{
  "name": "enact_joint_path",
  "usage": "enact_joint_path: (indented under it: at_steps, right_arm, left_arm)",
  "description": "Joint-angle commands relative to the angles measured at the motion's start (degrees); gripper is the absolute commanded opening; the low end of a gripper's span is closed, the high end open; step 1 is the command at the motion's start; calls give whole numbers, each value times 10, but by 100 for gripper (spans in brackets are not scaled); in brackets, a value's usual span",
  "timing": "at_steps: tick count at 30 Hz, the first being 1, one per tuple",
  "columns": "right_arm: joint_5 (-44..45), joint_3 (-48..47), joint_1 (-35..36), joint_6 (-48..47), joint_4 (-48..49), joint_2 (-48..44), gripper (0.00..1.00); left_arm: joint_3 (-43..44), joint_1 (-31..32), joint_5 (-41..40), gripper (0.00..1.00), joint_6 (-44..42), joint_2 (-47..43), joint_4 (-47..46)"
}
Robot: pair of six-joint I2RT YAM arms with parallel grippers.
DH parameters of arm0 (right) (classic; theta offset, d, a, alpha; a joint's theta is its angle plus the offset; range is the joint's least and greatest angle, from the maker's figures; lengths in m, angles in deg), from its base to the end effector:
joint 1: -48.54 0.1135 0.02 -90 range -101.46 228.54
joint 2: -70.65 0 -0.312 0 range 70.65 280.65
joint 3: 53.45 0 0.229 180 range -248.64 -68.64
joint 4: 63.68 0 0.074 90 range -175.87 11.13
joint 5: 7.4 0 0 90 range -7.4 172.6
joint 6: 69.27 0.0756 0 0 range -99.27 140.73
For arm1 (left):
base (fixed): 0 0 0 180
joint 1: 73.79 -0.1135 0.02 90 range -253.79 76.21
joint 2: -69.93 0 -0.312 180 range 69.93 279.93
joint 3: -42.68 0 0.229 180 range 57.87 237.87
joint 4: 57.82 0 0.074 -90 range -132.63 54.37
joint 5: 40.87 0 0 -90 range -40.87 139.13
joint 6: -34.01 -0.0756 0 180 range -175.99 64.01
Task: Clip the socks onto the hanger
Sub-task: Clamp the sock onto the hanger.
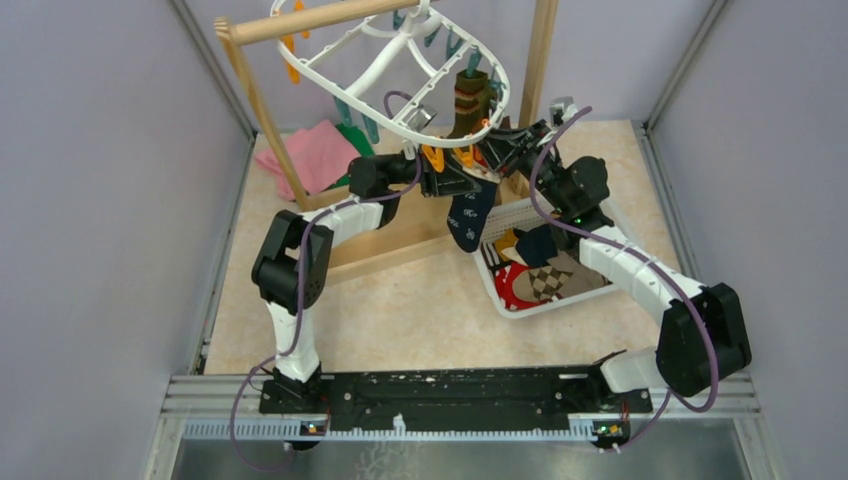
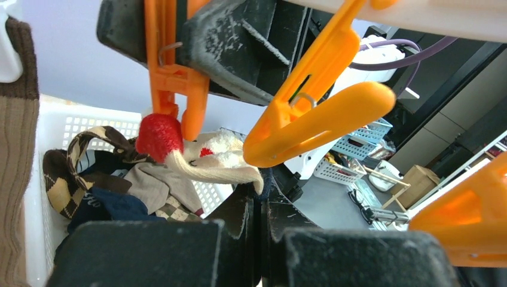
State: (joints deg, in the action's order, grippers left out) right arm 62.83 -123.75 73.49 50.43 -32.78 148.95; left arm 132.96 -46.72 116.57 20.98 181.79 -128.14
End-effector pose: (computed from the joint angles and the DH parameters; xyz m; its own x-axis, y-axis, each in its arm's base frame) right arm 0.2768 0.1570 0.4436 -0.0302 0.5002 -0.8654 -0.7650 0.5457 0.3421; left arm 0.3396 -0.2520 0.3963 -0.5475 -0.1399 -0.8250 0.8138 -0.3187 -0.4860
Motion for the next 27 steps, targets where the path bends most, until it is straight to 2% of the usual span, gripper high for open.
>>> enact_joint_path:
  at_steps: [1,18,27]
  right_arm:
    - [9,-10,-3,-20,25,-1,12]
    - [-17,-7,-8,20,46,-5,11]
    - [-17,-15,-9,17,34,-21,11]
  left_arm:
    - [0,2,-10,0,-5,-33,-172]
    - [-1,1,-1,0,-24,-15,-172]
    - [-40,1,8,0,-56,5,-172]
